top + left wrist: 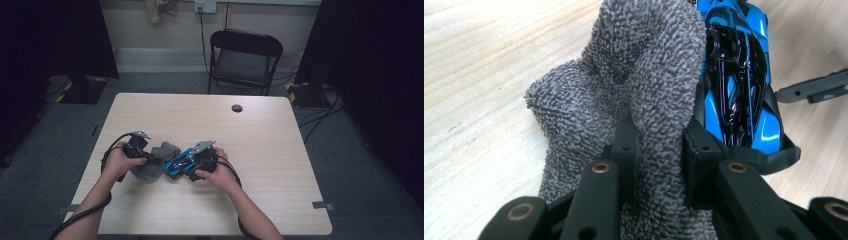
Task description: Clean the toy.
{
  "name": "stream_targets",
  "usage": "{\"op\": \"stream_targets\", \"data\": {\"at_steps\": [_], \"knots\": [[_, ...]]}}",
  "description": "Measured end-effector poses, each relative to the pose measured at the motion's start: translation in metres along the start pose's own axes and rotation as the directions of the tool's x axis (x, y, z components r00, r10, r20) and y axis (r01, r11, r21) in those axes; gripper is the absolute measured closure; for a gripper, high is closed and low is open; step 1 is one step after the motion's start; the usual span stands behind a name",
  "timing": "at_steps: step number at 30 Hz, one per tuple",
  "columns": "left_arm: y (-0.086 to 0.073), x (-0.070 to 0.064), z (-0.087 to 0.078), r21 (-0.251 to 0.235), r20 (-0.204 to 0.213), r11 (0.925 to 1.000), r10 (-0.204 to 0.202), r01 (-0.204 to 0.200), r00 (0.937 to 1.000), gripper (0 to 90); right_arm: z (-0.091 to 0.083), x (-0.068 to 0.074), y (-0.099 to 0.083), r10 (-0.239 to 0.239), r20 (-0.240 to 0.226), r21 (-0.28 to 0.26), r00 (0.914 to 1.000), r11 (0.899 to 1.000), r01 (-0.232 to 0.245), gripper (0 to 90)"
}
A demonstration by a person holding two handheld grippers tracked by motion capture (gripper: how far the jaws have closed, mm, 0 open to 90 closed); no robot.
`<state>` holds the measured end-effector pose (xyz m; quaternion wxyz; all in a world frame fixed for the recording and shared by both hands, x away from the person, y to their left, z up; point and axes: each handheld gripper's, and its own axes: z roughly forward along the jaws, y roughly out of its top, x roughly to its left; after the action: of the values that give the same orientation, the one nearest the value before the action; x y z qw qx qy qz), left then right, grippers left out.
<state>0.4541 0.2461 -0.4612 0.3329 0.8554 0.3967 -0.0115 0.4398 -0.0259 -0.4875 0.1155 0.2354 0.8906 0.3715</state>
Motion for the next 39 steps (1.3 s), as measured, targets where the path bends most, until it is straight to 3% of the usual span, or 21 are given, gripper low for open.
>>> {"op": "stream_targets", "data": {"at_steps": [8,14,21,27,29,36,39], "knots": [[0.000,0.000,-0.011,-0.003,-0.012,1.0000,-0.005,0.005,0.9999,72.3,0.000,0.000,0.000,-0.001,-0.001,0.002,1.0000,1.000,0.001,10.6],[0.016,0.002,-0.011,-0.042,-0.021,0.9988,-0.024,0.023,0.9995,71.7,0.000,0.000,0.000,-0.008,-0.001,0.003,1.0000,1.000,0.008,10.6],[0.046,-0.003,0.010,-0.080,-0.024,0.9967,-0.017,0.015,0.9996,70.8,0.000,0.000,0.000,-0.010,-0.002,0.004,0.9999,1.000,0.010,10.6],[0.061,-0.003,0.034,-0.094,-0.049,0.9950,-0.039,0.034,0.9980,70.5,0.000,-0.001,0.000,-0.013,-0.003,0.004,0.9999,1.000,0.013,10.6],[0.064,-0.004,0.040,-0.109,-0.043,0.9932,-0.046,0.041,0.9980,70.5,0.000,-0.001,0.000,-0.013,-0.003,0.006,0.9999,1.000,0.013,10.6],[0.063,-0.004,0.053,-0.093,-0.049,0.9944,-0.055,0.051,0.9973,67.4,0.000,-0.001,-0.001,-0.015,-0.003,-0.002,0.9999,1.000,0.015,10.6],[0.062,-0.004,0.053,-0.112,-0.065,0.9921,-0.064,0.056,0.9958,58.5,0.000,-0.001,-0.001,-0.015,-0.003,-0.003,0.9999,1.000,0.015,10.6]]}}
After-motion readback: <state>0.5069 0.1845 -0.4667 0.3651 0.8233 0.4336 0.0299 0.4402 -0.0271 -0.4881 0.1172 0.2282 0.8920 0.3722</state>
